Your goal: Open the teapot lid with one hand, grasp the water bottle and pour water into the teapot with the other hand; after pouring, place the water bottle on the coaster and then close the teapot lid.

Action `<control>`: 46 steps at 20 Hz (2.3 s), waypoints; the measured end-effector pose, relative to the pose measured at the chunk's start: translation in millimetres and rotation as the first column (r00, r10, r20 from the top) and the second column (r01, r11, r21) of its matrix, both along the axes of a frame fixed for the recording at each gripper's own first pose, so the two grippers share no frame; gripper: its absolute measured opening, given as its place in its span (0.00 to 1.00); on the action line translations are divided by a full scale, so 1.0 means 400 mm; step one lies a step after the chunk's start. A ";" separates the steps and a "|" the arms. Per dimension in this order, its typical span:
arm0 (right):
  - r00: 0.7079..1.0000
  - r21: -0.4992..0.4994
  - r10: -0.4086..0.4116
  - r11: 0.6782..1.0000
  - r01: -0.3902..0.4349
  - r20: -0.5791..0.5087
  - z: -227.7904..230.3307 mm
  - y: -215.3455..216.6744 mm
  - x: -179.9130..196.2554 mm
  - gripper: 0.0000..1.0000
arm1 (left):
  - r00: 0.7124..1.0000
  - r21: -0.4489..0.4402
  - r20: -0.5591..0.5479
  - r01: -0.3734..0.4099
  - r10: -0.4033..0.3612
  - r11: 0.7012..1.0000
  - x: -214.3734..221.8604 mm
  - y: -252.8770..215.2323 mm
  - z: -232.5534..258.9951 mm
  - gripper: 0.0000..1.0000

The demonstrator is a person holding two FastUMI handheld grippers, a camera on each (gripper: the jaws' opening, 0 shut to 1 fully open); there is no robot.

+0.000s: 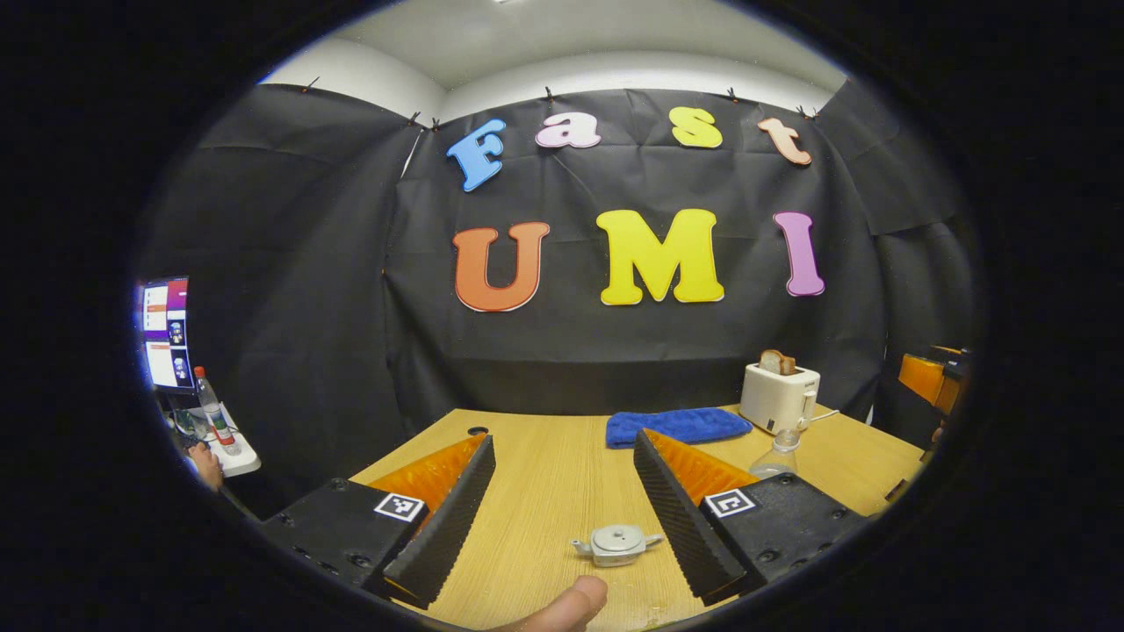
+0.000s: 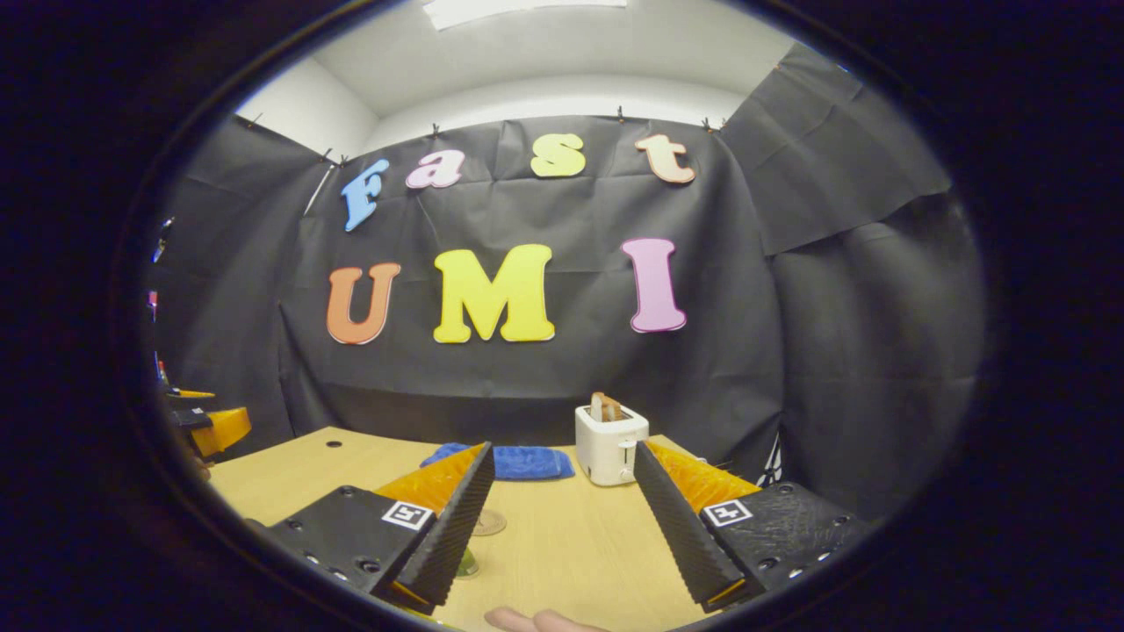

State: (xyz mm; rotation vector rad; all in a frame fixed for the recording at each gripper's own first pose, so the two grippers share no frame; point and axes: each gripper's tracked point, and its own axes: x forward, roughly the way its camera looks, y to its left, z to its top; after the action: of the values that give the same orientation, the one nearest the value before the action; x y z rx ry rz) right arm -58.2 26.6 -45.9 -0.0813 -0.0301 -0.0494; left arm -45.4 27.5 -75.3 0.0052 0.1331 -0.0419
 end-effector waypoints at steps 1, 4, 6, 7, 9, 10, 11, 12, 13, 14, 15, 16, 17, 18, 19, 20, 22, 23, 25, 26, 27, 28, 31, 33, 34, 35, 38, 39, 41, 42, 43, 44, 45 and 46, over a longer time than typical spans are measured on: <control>1.000 0.000 0.015 1.000 -0.015 -0.015 -0.020 0.009 -0.008 0.95 | 1.000 -0.006 -0.007 0.000 0.000 1.000 -0.003 0.000 -0.008 1.00; 0.998 -0.001 0.035 0.999 -0.035 -0.047 -0.058 0.014 -0.022 0.95 | 0.999 -0.041 -0.019 0.031 -0.032 0.999 -0.002 -0.030 -0.040 0.99; 0.997 0.000 0.041 0.999 -0.041 -0.063 -0.082 0.015 -0.025 0.96 | 0.998 -0.045 -0.041 0.045 -0.046 0.998 0.005 -0.040 -0.075 0.99; 0.997 -0.001 0.043 0.999 -0.043 -0.070 -0.091 0.013 -0.024 0.95 | 0.997 -0.043 -0.054 0.049 -0.051 0.998 0.015 -0.047 -0.095 1.00; 0.996 0.008 0.045 0.999 -0.045 -0.077 -0.112 0.005 -0.021 0.96 | 0.995 -0.040 -0.078 0.063 -0.066 0.997 0.042 -0.063 -0.141 1.00; 0.995 0.016 0.050 0.999 -0.049 -0.083 -0.123 0.004 -0.015 0.96 | 0.994 -0.035 -0.087 0.070 -0.073 0.997 0.059 -0.073 -0.165 1.00; 0.994 0.021 0.054 0.998 -0.053 -0.090 -0.137 0.001 -0.008 0.96 | 0.992 -0.025 -0.095 0.077 -0.079 0.997 0.075 -0.081 -0.194 1.00; 0.994 0.024 0.057 0.998 -0.055 -0.098 -0.150 -0.002 0.002 0.96 | 0.992 -0.008 -0.098 0.083 -0.084 0.996 0.094 -0.088 -0.220 1.00; 0.993 0.027 0.058 0.998 -0.056 -0.105 -0.164 -0.006 0.011 0.96 | 0.991 0.010 -0.106 0.088 -0.086 0.996 0.111 -0.094 -0.248 1.00; 0.991 0.029 0.064 0.998 -0.061 -0.116 -0.179 -0.007 0.022 0.95 | 0.990 0.023 -0.112 0.090 -0.087 0.996 0.125 -0.097 -0.271 1.00; 0.989 0.031 0.069 0.997 -0.065 -0.131 -0.199 -0.008 0.033 0.95 | 0.988 0.032 -0.123 0.098 -0.094 0.995 0.136 -0.105 -0.295 1.00; 0.986 0.034 0.075 0.997 -0.071 -0.147 -0.217 -0.009 0.043 0.99 | 0.986 0.031 -0.136 0.106 -0.101 0.994 0.143 -0.114 -0.315 1.00; 0.983 0.036 0.078 0.997 -0.073 -0.164 -0.234 -0.012 0.052 0.95 | 0.982 0.019 -0.153 0.119 -0.115 0.993 0.148 -0.125 -0.331 1.00; 0.981 0.039 0.080 0.996 -0.075 -0.177 -0.246 -0.014 0.060 0.95 | 0.979 0.006 -0.164 0.124 -0.121 0.992 0.154 -0.133 -0.343 0.99; 0.979 0.043 0.084 0.996 -0.078 -0.187 -0.261 -0.016 0.068 0.92 | 0.976 -0.009 -0.174 0.132 -0.131 0.991 0.156 -0.140 -0.354 0.98; 0.976 0.048 0.088 0.996 -0.080 -0.199 -0.275 -0.017 0.075 0.95 | 0.972 -0.024 -0.180 0.146 -0.148 0.989 0.157 -0.152 -0.362 0.96; 0.970 0.061 0.096 0.995 -0.084 -0.225 -0.302 -0.018 0.083 0.92 | 0.969 -0.037 -0.183 0.162 -0.166 0.986 0.155 -0.163 -0.372 0.85; 0.967 0.068 0.101 0.994 -0.087 -0.235 -0.315 -0.019 0.085 0.92 | 0.971 -0.033 -0.174 0.161 -0.164 0.986 0.154 -0.158 -0.371 0.83; 0.963 0.072 0.112 0.993 -0.097 -0.243 -0.327 -0.015 0.083 0.96 | 0.972 -0.015 -0.167 0.164 -0.164 0.986 0.157 -0.160 -0.381 0.78; 0.963 0.070 0.115 0.992 -0.101 -0.243 -0.328 -0.013 0.084 0.92 | 0.969 -0.011 -0.176 0.171 -0.171 0.985 0.156 -0.167 -0.390 0.69; 0.963 0.066 0.117 0.992 -0.104 -0.243 -0.331 -0.013 0.083 0.92 | 0.964 -0.005 -0.193 0.184 -0.181 0.983 0.153 -0.173 -0.405 0.65; 0.963 0.060 0.119 0.992 -0.107 -0.244 -0.331 -0.011 0.082 0.96 | 0.961 0.000 -0.199 0.197 -0.193 0.980 0.149 -0.181 -0.413 0.60; 0.962 0.048 0.129 0.992 -0.121 -0.240 -0.330 -0.001 0.079 0.92 | 0.960 0.051 -0.195 0.215 -0.201 0.975 0.146 -0.188 -0.423 0.43; 0.961 0.036 0.132 0.991 -0.127 -0.243 -0.333 0.007 0.076 0.92 | 0.965 0.078 -0.192 0.198 -0.180 0.977 0.152 -0.171 -0.429 0.37; 0.960 0.035 0.133 0.991 -0.128 -0.245 -0.332 0.011 0.075 0.92 | 0.968 0.082 -0.186 0.187 -0.170 0.979 0.156 -0.164 -0.427 0.30; 0.959 0.035 0.137 0.991 -0.132 -0.248 -0.334 0.015 0.074 0.92 | 0.969 0.078 -0.187 0.178 -0.161 0.981 0.157 -0.157 -0.428 0.24; 0.956 0.033 0.142 0.990 -0.138 -0.256 -0.342 0.027 0.069 0.92 | 0.966 0.065 -0.192 0.188 -0.172 0.980 0.156 -0.163 -0.425 0.06; 0.955 0.035 0.144 0.990 -0.139 -0.261 -0.344 0.030 0.069 0.92 | 0.967 0.068 -0.190 0.188 -0.172 0.980 0.159 -0.161 -0.424 0.05; 0.953 0.043 0.148 0.989 -0.141 -0.266 -0.349 0.034 0.066 0.95 | 0.966 0.064 -0.188 0.190 -0.175 0.980 0.158 -0.156 -0.413 0.04; 0.952 0.047 0.149 0.989 -0.142 -0.267 -0.351 0.037 0.065 0.95 | 0.969 0.055 -0.173 0.188 -0.176 0.981 0.161 -0.154 -0.394 0.03; 0.951 0.049 0.153 0.988 -0.145 -0.268 -0.355 0.041 0.065 0.92 | 0.973 0.043 -0.154 0.181 -0.172 0.983 0.162 -0.146 -0.374 0.03; 0.947 0.058 0.175 0.985 -0.165 -0.269 -0.357 0.054 0.065 0.92 | 0.975 0.032 -0.141 0.178 -0.171 0.984 0.164 -0.140 -0.349 0.03; 0.941 0.072 0.201 0.979 -0.189 -0.271 -0.366 0.068 0.064 0.96 | 0.976 0.026 -0.133 0.178 -0.173 0.984 0.161 -0.138 -0.331 0.04; 0.935 0.093 0.226 0.974 -0.209 -0.272 -0.370 0.080 0.065 0.96 | 0.979 0.027 -0.114 0.172 -0.168 0.985 0.158 -0.130 -0.305 0.03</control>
State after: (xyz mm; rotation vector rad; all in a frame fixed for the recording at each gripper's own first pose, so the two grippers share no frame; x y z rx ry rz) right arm -32.0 58.8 -193.7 -0.0215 0.2470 0.1839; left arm 17.7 -24.5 -197.2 0.0506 0.2445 -0.2106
